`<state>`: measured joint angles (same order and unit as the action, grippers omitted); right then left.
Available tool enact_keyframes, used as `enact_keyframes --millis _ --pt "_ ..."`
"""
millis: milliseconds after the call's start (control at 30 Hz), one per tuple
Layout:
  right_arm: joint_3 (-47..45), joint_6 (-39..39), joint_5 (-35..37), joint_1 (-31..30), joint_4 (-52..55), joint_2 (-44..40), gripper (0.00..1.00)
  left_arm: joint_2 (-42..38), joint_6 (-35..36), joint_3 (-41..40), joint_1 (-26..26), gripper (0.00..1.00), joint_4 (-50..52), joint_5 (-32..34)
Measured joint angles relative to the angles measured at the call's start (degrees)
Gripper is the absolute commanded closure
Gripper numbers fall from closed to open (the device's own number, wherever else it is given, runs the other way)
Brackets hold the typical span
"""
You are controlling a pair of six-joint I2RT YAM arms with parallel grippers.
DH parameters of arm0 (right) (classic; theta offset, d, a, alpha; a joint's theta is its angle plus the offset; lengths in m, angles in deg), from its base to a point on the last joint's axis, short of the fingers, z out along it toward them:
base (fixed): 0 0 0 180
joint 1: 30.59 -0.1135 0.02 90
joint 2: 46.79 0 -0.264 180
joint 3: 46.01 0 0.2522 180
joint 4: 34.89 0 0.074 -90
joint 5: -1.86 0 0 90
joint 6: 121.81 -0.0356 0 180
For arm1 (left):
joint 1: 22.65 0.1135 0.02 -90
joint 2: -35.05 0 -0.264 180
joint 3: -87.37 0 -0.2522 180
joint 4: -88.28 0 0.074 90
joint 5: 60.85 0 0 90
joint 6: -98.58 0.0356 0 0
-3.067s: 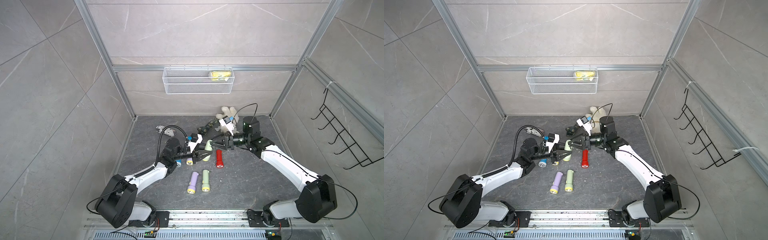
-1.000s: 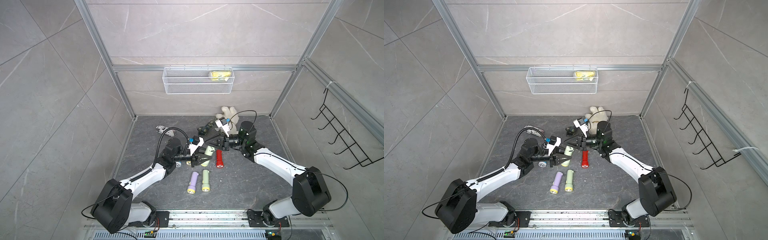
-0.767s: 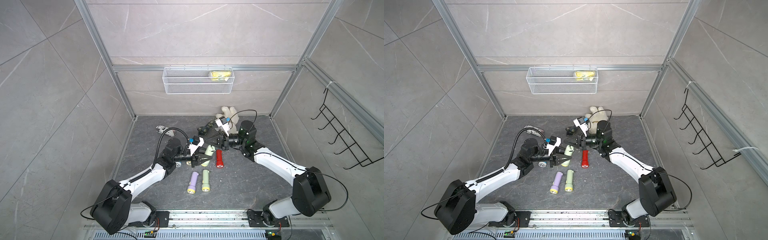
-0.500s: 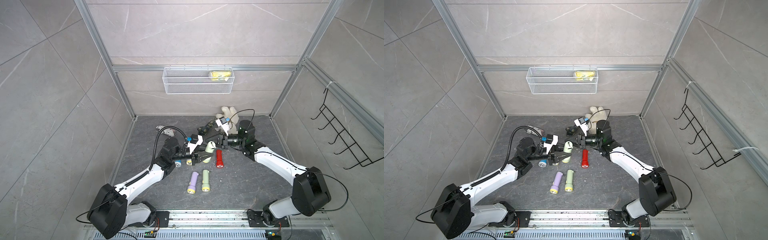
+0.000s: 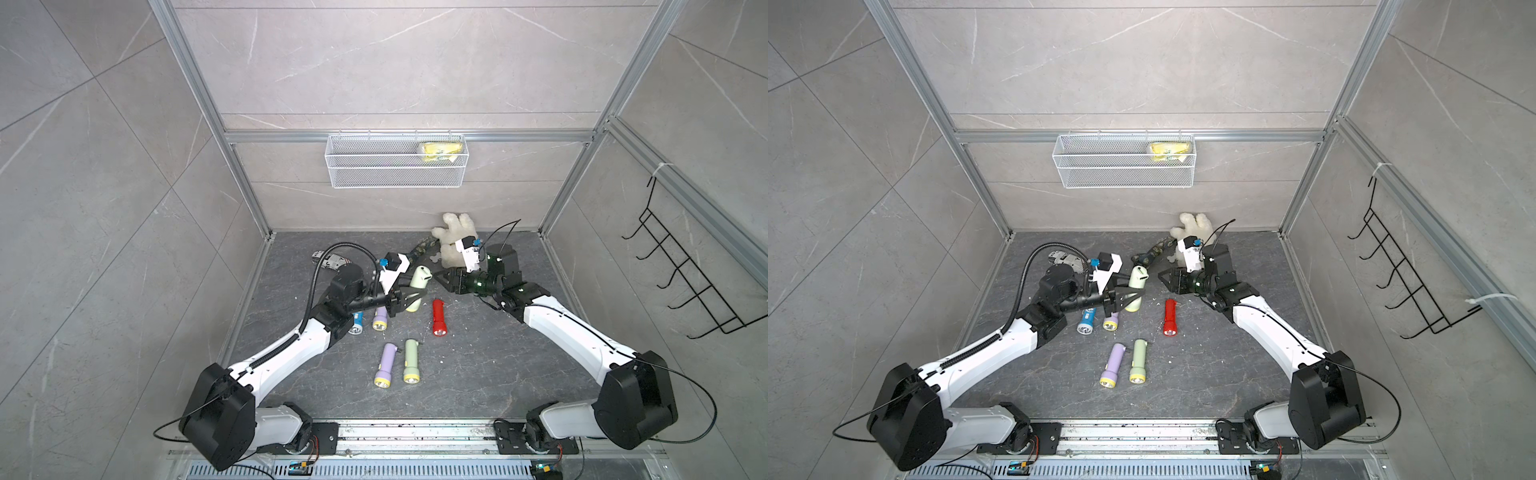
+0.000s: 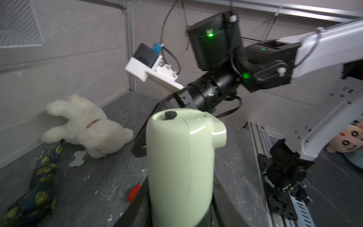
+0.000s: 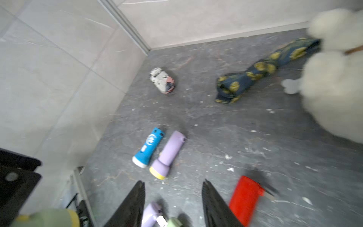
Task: Close the plug at the bottom of the flashlight
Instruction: Place the flashlight at the center of the board.
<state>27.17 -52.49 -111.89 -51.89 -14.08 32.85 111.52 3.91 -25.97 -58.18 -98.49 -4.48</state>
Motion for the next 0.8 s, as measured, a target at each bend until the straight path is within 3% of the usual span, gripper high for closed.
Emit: enact_keyframes --millis 167,400,567,800 --pt "-0.63 1.62 10.88 0.00 5.20 -1.57 0.31 7.15 -6.29 6.54 -1.29 1.00 11.26 13.09" --pt "-1.75 3.80 19.74 0.48 8.59 -2.40 0.30 18.80 -15.37 16.68 -5.60 1.00 29.79 28.72" --pt "-2.45 5.25 21.62 0.76 9.16 -2.51 0.29 25.51 -21.55 23.17 -7.23 1.00 39.28 33.68" --pt "-4.50 5.31 22.27 1.20 8.96 -4.09 0.28 33.70 -26.27 29.73 -7.34 1.00 47.45 35.12"
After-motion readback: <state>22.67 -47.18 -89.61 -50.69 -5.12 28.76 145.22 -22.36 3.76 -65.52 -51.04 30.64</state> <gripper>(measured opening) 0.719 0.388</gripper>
